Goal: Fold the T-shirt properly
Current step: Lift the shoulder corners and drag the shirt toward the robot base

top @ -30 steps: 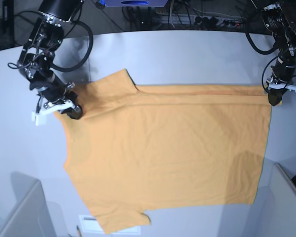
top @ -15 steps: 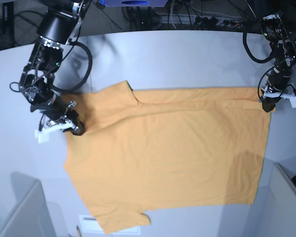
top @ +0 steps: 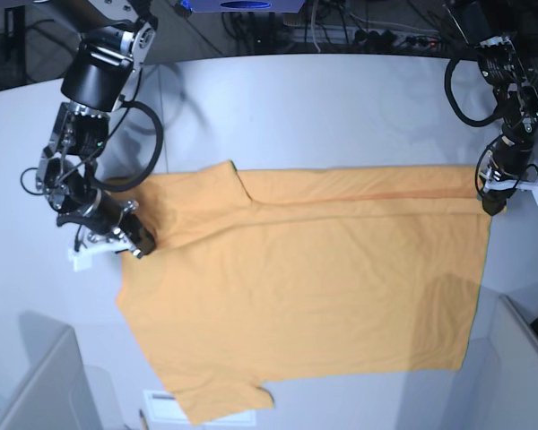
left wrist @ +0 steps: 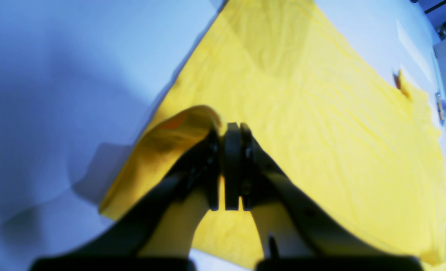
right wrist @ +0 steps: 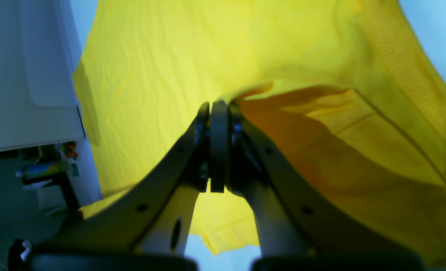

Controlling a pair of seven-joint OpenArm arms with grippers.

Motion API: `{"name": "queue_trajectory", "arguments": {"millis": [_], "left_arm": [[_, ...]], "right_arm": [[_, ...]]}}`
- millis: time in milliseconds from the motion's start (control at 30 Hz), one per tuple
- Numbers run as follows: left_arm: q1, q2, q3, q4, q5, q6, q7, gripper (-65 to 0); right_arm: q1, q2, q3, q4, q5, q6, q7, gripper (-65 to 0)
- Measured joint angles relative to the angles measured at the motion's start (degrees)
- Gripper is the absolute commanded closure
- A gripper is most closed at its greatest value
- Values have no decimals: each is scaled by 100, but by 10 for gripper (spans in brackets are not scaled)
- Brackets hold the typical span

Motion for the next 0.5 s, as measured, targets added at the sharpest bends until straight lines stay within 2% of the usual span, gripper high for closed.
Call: {"name": "queue_trajectory", "arguments": {"millis": [267,500], "left_arm": [[-284,-2,0,-468,22,7,0,0],[-380,-81,9,-520,20,4,-7,0]], "right_arm": [[295,-4,-20,-463,17,-2,68,0],[308,234,-984,-496,26,-2,708,0]]}}
